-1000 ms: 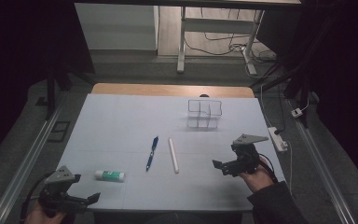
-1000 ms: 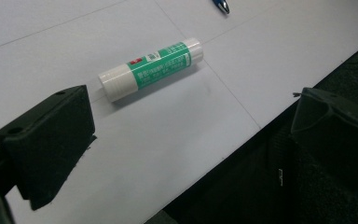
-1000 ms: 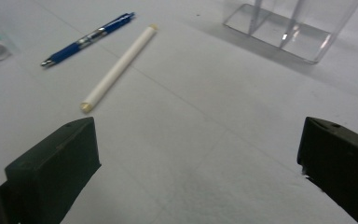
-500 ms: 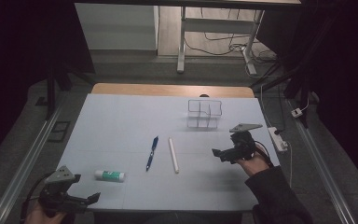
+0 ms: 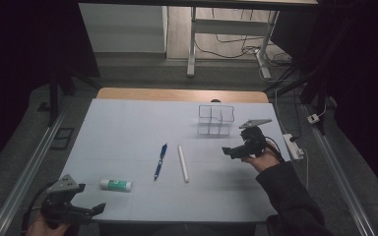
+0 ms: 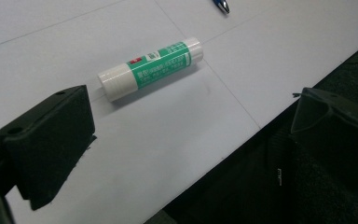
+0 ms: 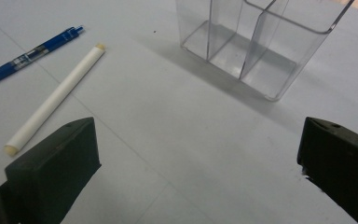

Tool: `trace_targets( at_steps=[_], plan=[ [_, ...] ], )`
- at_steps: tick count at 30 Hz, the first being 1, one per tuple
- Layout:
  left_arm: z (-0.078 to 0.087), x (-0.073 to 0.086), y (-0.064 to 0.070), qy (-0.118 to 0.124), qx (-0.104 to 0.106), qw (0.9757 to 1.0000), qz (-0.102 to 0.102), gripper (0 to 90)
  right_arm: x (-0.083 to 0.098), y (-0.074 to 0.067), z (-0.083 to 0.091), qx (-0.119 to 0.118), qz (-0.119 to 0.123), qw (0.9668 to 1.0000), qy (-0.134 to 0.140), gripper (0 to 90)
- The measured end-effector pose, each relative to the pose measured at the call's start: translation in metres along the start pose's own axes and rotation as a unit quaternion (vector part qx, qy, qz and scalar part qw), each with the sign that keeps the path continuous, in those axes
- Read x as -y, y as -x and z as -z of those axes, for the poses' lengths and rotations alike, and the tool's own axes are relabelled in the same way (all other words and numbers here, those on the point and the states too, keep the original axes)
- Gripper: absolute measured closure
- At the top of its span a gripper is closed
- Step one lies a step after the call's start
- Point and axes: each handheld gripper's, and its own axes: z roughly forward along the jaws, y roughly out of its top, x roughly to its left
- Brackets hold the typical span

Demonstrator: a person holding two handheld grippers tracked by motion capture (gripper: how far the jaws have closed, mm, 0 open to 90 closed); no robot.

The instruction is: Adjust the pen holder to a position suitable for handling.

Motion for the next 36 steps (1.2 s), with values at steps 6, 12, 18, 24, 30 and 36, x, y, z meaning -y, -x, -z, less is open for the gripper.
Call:
trace_targets(
  at_steps=[6, 12, 18, 24, 30, 36],
  plan=[
    [0.000, 0.000, 0.000, 0.000, 0.001, 1.0000, 0.000, 0.0, -0.011, 0.004, -0.005, -0.008, -0.001, 1.0000, -0.004, 0.0],
    [0.000, 0.000, 0.000, -0.002, 0.002, 1.0000, -0.001, 0.0, -0.030, 0.009, -0.014, -0.023, 0.028, 0.9993, -0.012, 0.0],
    [-0.001, 0.000, 0.000, -0.004, 0.001, 1.0000, -0.004, 0.0, -0.045, 0.017, -0.021, -0.034, 0.046, 0.9982, -0.018, 5.1],
    [-0.001, 0.000, 0.001, -0.006, 0.002, 1.0000, -0.006, 0.0, -0.059, 0.024, -0.028, -0.042, 0.071, 0.9963, -0.026, 11.1],
    [-0.001, -0.001, 0.001, -0.007, 0.003, 0.9999, -0.007, 0.0, -0.073, 0.031, -0.035, -0.054, 0.090, 0.9937, -0.036, 22.9],
    [-0.002, -0.001, 0.001, -0.008, 0.004, 0.9999, -0.008, 0.0, -0.086, 0.036, -0.043, -0.071, 0.119, 0.9890, -0.053, 40.4]
  ],
)
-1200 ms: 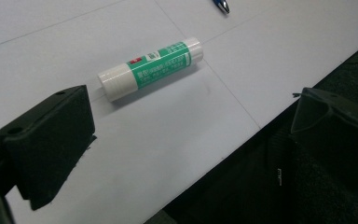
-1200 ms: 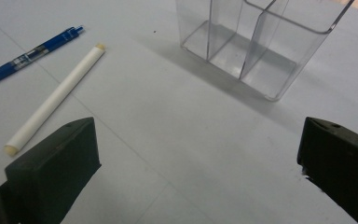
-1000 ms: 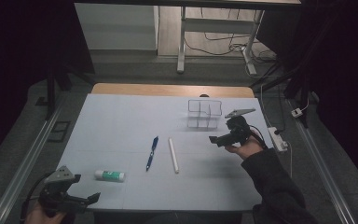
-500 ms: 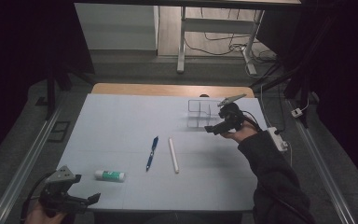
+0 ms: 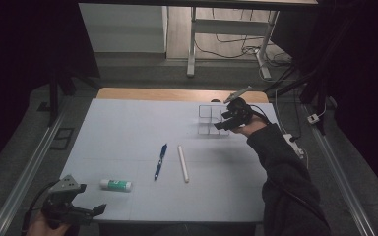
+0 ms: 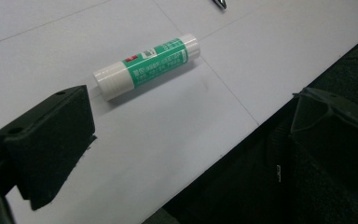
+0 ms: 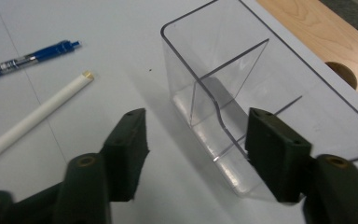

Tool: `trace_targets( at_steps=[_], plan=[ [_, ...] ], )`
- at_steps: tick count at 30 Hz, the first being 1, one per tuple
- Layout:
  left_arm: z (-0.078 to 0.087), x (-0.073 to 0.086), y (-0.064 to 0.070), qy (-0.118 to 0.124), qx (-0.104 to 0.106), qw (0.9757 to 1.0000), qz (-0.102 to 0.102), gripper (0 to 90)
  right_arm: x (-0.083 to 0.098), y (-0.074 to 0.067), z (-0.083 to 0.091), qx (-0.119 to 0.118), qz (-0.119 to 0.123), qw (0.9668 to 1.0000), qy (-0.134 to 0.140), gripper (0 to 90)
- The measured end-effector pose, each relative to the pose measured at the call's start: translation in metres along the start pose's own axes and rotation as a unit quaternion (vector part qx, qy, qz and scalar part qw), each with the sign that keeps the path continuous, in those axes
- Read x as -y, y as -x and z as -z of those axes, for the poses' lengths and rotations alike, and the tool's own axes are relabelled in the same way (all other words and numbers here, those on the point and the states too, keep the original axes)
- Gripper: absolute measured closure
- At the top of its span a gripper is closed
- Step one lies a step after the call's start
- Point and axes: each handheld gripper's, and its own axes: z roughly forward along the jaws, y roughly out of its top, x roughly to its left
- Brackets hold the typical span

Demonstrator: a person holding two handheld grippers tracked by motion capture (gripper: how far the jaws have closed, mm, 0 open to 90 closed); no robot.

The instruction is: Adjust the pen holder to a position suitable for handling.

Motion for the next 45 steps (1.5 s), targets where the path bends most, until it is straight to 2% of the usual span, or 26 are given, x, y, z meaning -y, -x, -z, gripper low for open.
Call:
trace_targets(
  at_steps=[6, 7, 8, 19, 29, 30, 32, 36, 38, 39, 40, 43, 45],
  plan=[
    [0.000, 0.000, 0.000, -0.001, 0.000, 1.0000, -0.001, 0.0, -0.010, 0.007, -0.009, -0.014, 0.036, 0.9992, -0.014, 51.2],
    [0.000, 0.000, 0.000, -0.001, 0.000, 1.0000, -0.001, 0.0, -0.010, 0.007, -0.009, -0.014, 0.036, 0.9992, -0.014, 51.2],
    [0.000, 0.000, 0.000, -0.001, 0.000, 1.0000, 0.000, 0.0, -0.013, 0.009, -0.013, -0.016, 0.045, 0.9986, -0.024, 52.9],
    [0.000, 0.000, 0.000, -0.002, 0.002, 1.0000, -0.001, 0.0, -0.022, 0.020, -0.028, -0.039, 0.064, 0.9947, -0.070, 69.7],
    [-0.001, 0.000, 0.000, -0.003, 0.003, 1.0000, -0.001, 0.0, -0.026, 0.021, -0.036, -0.042, 0.088, 0.9905, -0.097, 76.5],
    [-0.001, 0.000, 0.000, -0.003, 0.002, 1.0000, -0.001, 0.0, -0.027, 0.020, -0.036, -0.038, 0.098, 0.9889, -0.105, 77.1],
    [-0.001, 0.000, 0.000, -0.003, 0.002, 1.0000, -0.001, 0.0, -0.027, 0.020, -0.036, -0.042, 0.096, 0.9890, -0.104, 77.6],
    [-0.001, 0.000, 0.000, -0.003, 0.002, 1.0000, -0.001, 0.0, -0.027, 0.018, -0.036, -0.041, 0.106, 0.9878, -0.106, 79.1],
    [-0.001, 0.000, 0.000, -0.004, 0.002, 1.0000, -0.001, 0.0, -0.027, 0.019, -0.036, -0.044, 0.118, 0.9867, -0.102, 81.9],
    [-0.001, 0.000, 0.000, -0.003, 0.002, 1.0000, -0.001, 0.0, -0.027, 0.017, -0.036, -0.043, 0.116, 0.9867, -0.105, 83.9],
    [-0.001, 0.000, 0.000, -0.004, 0.001, 1.0000, -0.001, 0.0, -0.027, 0.017, -0.036, -0.044, 0.127, 0.9857, -0.102, 86.6],
    [-0.001, 0.000, 0.000, -0.003, 0.003, 1.0000, -0.001, 0.0, -0.027, 0.017, -0.036, -0.047, 0.112, 0.9872, -0.103, 88.4],
    [-0.001, 0.000, 0.000, -0.004, 0.002, 1.0000, -0.001, 0.0, -0.027, 0.017, -0.035, -0.045, 0.116, 0.9870, -0.102, 88.5]
  ],
)
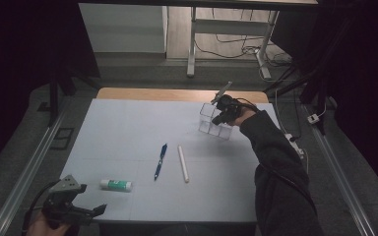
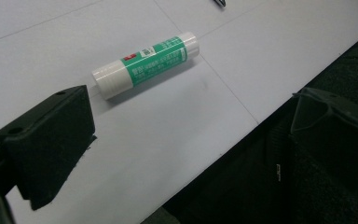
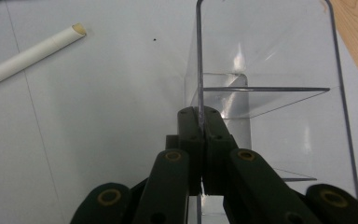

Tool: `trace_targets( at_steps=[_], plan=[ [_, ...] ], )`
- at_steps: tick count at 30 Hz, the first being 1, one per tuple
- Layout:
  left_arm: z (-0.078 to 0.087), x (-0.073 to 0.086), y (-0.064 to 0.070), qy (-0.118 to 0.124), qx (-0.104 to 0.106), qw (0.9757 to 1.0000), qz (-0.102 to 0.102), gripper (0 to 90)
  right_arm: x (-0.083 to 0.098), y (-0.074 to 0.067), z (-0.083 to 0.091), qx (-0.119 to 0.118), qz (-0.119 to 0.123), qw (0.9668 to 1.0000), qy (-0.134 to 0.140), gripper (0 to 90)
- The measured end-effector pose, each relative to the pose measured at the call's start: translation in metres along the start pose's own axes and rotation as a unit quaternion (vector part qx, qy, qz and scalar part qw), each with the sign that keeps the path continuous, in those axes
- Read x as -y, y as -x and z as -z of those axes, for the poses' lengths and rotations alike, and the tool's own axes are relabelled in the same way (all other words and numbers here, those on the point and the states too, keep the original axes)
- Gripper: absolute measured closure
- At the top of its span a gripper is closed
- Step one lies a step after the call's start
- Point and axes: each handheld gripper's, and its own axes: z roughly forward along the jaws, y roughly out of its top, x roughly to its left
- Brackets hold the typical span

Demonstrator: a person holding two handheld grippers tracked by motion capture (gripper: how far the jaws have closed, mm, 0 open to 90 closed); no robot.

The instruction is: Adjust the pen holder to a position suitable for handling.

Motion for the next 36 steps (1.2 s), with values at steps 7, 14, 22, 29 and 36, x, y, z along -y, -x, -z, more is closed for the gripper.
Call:
trace_targets(
  at_steps=[7, 14, 22, 29, 36],
  plan=[
    [0.000, 0.000, 0.000, 0.000, 0.000, 1.0000, 0.000, 0.0, 0.001, -0.003, 0.006, 0.004, -0.002, 0.9999, 0.009, 88.7],
    [0.000, 0.000, 0.000, -0.001, 0.000, 1.0000, 0.000, 0.0, -0.008, -0.018, 0.018, -0.009, 0.035, 0.9992, 0.016, 88.7],
    [0.000, 0.000, 0.000, -0.001, 0.001, 1.0000, 0.000, 0.0, -0.022, -0.040, 0.018, -0.029, 0.079, 0.9963, 0.014, 88.6],
    [0.000, 0.000, 0.000, -0.001, 0.001, 1.0000, 0.000, 0.0, -0.028, -0.059, 0.009, -0.044, 0.132, 0.9903, 0.000, 88.7],
    [0.000, 0.000, 0.000, -0.001, 0.001, 1.0000, -0.001, 0.0, -0.025, -0.066, 0.004, -0.066, 0.155, 0.9857, -0.004, 88.6]
  ],
)
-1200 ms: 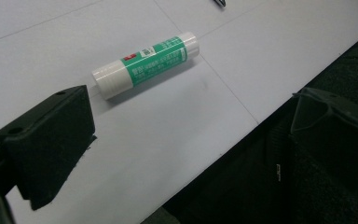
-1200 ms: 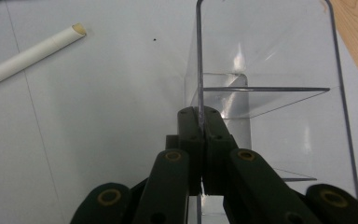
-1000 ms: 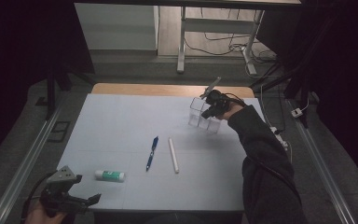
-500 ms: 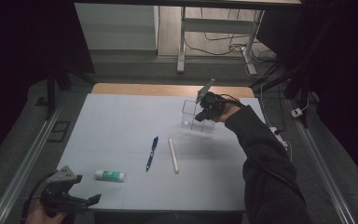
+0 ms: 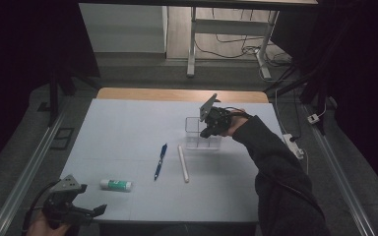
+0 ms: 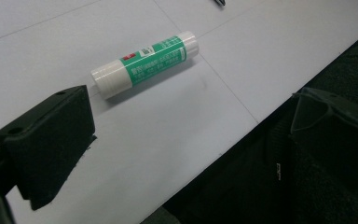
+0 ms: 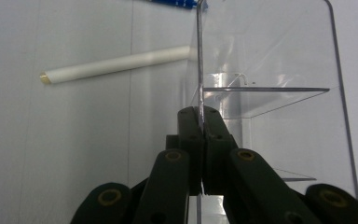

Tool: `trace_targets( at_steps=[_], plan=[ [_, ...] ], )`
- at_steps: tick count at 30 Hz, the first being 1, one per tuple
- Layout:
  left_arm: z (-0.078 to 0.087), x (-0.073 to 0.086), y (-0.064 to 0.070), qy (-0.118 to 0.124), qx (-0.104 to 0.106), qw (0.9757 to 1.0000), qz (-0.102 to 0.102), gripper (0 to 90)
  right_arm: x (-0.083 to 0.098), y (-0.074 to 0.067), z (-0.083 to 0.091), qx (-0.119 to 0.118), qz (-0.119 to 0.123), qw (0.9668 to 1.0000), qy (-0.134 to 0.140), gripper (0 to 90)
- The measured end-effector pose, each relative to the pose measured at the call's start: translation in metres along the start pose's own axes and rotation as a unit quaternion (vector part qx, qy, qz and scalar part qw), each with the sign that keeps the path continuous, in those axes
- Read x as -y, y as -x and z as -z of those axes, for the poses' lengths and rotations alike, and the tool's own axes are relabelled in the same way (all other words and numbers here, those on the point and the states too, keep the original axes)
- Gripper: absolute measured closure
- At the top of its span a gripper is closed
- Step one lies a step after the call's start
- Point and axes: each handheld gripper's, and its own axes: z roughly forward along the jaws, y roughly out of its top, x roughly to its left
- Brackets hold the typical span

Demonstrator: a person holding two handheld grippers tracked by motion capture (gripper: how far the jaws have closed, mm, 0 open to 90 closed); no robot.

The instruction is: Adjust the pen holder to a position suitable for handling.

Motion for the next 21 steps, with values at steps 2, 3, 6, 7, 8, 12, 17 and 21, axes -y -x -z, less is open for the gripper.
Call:
trace_targets(
  at_steps=[2, 3, 6, 7, 8, 12, 17, 21],
  plan=[
    [0.000, 0.000, 0.000, 0.000, 0.000, 1.0000, 0.000, 0.0, 0.000, -0.002, -0.003, -0.003, 0.005, 1.0000, 0.002, 88.6],
    [0.000, 0.000, 0.000, 0.000, 0.000, 1.0000, 0.000, 0.0, 0.001, -0.003, -0.003, -0.003, 0.003, 1.0000, 0.002, 88.6],
    [0.000, 0.000, 0.000, 0.000, 0.000, 1.0000, 0.000, 0.0, 0.001, -0.005, -0.005, -0.005, 0.008, 0.9999, 0.004, 88.6],
    [0.000, 0.000, 0.000, 0.000, 0.000, 1.0000, 0.000, 0.0, 0.001, -0.005, -0.005, -0.005, 0.008, 0.9999, 0.004, 88.6],
    [0.000, 0.000, 0.000, 0.000, 0.000, 1.0000, 0.000, 0.0, 0.002, -0.006, -0.006, -0.009, 0.012, 0.9999, 0.001, 88.6],
    [0.000, 0.000, 0.000, 0.000, 0.000, 1.0000, 0.000, 0.0, 0.004, -0.006, -0.009, -0.014, 0.015, 0.9998, 0.000, 88.6],
    [0.000, 0.000, 0.000, 0.000, 0.000, 1.0000, 0.000, 0.0, 0.008, -0.006, -0.010, -0.018, 0.014, 0.9996, 0.014, 88.5],
    [0.000, 0.000, 0.000, -0.001, -0.001, 1.0000, -0.001, 0.0, 0.010, -0.006, -0.010, -0.014, 0.011, 0.9997, 0.016, 88.3]
  ],
)
